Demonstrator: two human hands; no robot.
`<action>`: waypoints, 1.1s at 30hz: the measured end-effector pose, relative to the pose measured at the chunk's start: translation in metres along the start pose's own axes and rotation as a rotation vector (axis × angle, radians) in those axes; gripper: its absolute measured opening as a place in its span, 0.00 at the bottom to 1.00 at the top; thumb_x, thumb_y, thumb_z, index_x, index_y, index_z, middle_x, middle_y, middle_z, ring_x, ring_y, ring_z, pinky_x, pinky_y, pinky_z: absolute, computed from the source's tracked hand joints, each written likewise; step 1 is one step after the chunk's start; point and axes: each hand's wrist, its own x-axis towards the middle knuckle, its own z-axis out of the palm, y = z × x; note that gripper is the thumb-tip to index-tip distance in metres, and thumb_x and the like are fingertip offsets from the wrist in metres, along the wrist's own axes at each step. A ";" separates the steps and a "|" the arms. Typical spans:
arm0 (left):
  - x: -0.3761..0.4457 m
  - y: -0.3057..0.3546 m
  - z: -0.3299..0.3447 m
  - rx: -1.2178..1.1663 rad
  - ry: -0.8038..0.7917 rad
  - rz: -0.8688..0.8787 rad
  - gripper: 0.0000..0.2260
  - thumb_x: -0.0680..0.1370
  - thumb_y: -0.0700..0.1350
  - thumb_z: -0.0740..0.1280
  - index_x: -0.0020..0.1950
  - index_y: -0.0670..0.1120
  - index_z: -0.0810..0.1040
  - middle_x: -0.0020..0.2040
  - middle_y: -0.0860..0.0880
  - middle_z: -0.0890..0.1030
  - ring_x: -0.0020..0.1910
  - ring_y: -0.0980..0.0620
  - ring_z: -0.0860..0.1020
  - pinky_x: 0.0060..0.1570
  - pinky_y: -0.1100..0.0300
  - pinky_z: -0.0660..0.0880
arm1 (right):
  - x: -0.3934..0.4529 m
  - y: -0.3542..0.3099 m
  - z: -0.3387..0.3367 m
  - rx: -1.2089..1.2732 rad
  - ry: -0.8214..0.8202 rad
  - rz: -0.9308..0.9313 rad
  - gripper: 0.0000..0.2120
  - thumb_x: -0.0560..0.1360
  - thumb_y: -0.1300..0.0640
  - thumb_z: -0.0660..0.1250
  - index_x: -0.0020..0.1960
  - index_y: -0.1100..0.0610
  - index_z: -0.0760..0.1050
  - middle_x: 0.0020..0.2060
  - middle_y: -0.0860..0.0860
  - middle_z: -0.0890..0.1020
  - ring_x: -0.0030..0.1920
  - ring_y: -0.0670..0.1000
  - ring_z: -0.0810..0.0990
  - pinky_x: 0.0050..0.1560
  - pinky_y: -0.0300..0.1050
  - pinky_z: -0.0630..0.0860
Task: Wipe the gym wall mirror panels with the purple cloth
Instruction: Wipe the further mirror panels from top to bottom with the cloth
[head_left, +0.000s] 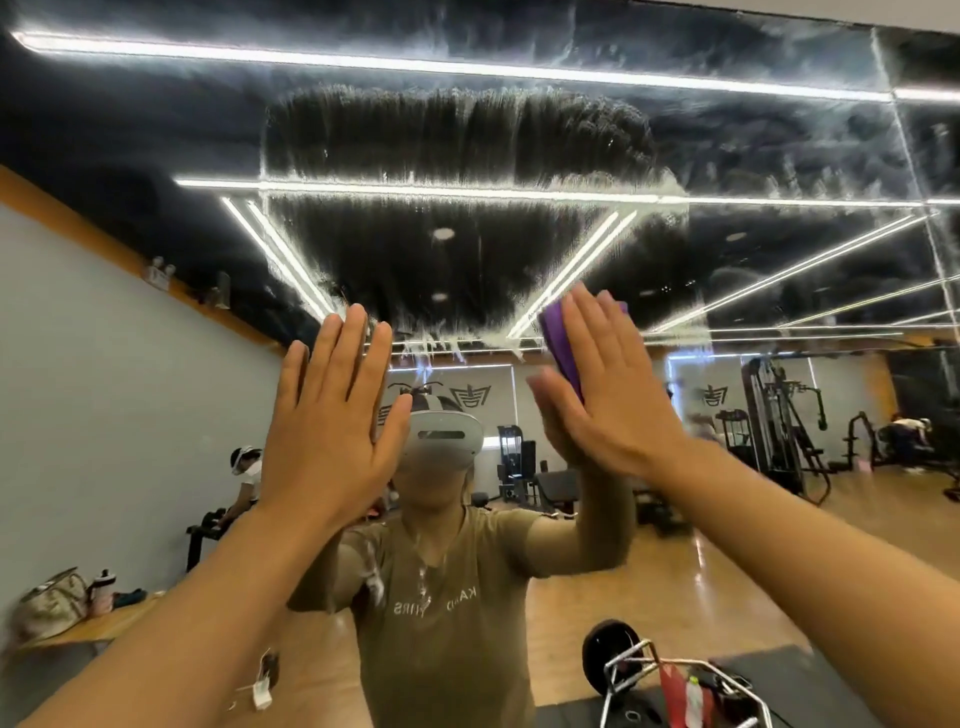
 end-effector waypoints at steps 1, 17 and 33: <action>-0.001 -0.002 -0.001 0.002 -0.008 0.012 0.30 0.83 0.59 0.48 0.83 0.47 0.52 0.83 0.47 0.51 0.82 0.48 0.47 0.79 0.53 0.39 | 0.028 0.000 -0.006 -0.005 0.009 0.021 0.36 0.82 0.37 0.47 0.82 0.53 0.41 0.82 0.50 0.44 0.81 0.50 0.39 0.79 0.44 0.34; -0.009 -0.007 -0.004 0.019 -0.037 0.027 0.30 0.83 0.59 0.47 0.83 0.47 0.51 0.83 0.46 0.51 0.82 0.48 0.48 0.79 0.50 0.43 | -0.139 -0.024 0.029 0.014 -0.041 0.018 0.32 0.85 0.41 0.49 0.83 0.55 0.48 0.83 0.49 0.50 0.82 0.52 0.48 0.79 0.50 0.46; -0.010 -0.017 -0.010 0.039 -0.109 0.077 0.30 0.84 0.60 0.47 0.83 0.49 0.49 0.83 0.48 0.46 0.82 0.52 0.42 0.78 0.54 0.39 | 0.064 -0.016 -0.012 0.031 0.029 0.100 0.35 0.81 0.41 0.45 0.83 0.57 0.44 0.82 0.53 0.47 0.82 0.54 0.42 0.77 0.43 0.34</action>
